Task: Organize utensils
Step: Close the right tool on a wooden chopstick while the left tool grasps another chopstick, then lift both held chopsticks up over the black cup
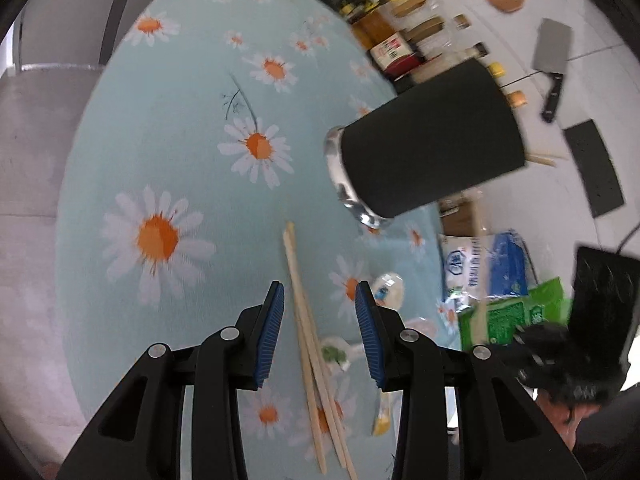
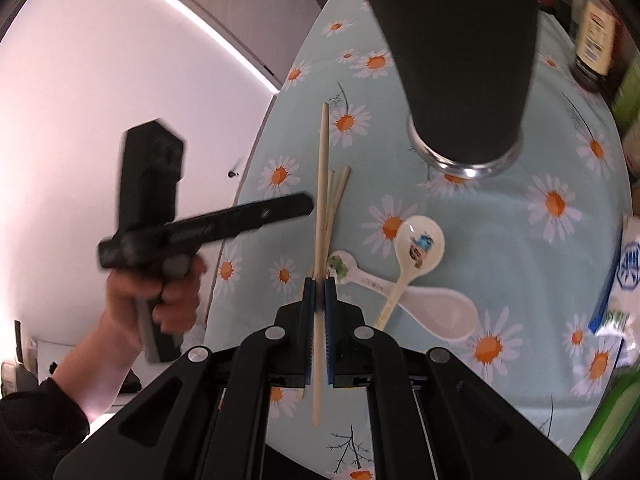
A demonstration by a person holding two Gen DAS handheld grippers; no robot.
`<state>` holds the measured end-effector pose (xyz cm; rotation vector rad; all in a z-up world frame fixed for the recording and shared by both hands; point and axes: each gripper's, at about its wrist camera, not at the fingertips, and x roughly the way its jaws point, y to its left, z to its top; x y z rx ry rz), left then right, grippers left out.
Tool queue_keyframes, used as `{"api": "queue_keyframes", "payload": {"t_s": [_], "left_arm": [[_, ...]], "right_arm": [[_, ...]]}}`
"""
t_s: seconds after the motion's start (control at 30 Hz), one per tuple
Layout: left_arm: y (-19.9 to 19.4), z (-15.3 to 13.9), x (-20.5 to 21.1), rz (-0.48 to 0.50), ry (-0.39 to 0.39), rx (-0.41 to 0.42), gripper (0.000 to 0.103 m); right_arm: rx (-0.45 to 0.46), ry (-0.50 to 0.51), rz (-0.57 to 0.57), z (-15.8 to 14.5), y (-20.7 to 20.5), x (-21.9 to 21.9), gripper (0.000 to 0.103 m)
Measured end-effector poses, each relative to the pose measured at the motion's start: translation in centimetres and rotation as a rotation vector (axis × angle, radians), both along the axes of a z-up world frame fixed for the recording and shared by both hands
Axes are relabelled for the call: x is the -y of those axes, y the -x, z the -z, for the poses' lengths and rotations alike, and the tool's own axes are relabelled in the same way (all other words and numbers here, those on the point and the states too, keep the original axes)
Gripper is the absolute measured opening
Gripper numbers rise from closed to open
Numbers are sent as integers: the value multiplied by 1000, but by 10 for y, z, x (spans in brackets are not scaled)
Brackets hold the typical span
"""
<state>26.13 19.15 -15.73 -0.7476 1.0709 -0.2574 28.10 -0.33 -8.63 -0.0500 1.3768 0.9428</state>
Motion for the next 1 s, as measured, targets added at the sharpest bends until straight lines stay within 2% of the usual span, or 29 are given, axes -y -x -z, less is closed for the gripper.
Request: {"api": "queue_keyframes", "payload": {"t_s": [0.2,0.3,0.47,0.6,0.73,1.0], "left_arm": [[-25,1,5,28,-88,-87,33],[-32,0,8,34,-109,-120,33],[-44,2,15,35,-172,-197,16],[-48,3,14,15,-201,-254,9],[-50,2,17,5,-233,-272,6],[-47,-1,22,-26,-220,-267,3]], "right_arm": [[-2,-25,54,-5,1,27,6],[1,-38,72,-11,3,43,6],[0,-66,85,-17,-3,54,6],[-5,-85,85,-16,-8,55,6],[-16,-94,78,-13,-10,58,6],[-26,-98,61,-9,-11,59,6]]}}
